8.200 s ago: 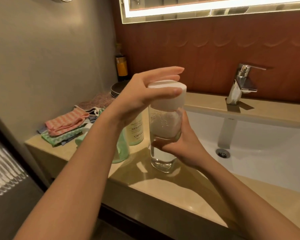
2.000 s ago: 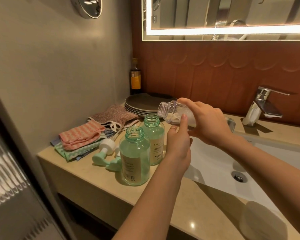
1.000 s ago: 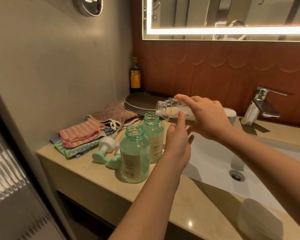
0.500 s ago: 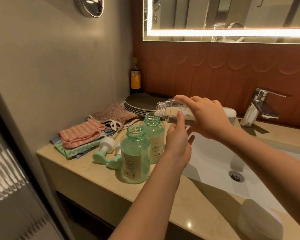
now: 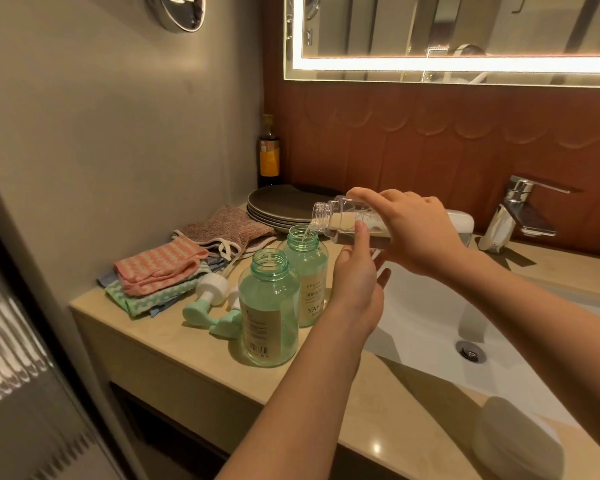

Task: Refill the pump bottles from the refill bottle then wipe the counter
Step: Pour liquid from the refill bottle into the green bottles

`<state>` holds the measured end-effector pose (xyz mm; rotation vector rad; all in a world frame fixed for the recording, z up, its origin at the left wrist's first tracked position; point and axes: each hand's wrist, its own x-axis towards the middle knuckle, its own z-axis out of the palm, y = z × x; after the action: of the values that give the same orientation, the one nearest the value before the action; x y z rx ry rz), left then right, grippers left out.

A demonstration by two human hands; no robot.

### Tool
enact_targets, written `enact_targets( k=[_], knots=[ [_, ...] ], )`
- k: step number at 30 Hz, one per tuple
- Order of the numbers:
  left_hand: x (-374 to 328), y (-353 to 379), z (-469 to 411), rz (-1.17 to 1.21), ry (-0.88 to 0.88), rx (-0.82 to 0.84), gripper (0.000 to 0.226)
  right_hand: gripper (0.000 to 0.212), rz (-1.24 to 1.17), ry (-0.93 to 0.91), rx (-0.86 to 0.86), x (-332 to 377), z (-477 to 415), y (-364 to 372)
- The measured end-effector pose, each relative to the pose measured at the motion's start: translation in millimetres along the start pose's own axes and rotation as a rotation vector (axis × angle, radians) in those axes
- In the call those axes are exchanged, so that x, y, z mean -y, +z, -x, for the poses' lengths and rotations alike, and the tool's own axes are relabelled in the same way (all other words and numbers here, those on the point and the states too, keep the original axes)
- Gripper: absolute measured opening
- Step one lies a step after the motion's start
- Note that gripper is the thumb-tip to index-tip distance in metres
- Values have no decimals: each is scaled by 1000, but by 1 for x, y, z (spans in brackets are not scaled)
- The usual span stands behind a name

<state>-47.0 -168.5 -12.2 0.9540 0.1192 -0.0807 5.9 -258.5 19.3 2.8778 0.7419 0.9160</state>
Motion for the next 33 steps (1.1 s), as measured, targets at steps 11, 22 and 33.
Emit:
enact_targets(
  k=[11, 22, 33],
  knots=[
    [0, 0, -1, 20, 10, 16, 50, 82, 7, -11, 5, 0, 0, -2],
    [0, -1, 1, 21, 2, 33, 48, 84, 26, -13, 11, 0, -1, -3],
    [0, -2, -1, 39, -1, 40, 47, 81, 37, -27, -2, -1, -2, -3]
  ],
)
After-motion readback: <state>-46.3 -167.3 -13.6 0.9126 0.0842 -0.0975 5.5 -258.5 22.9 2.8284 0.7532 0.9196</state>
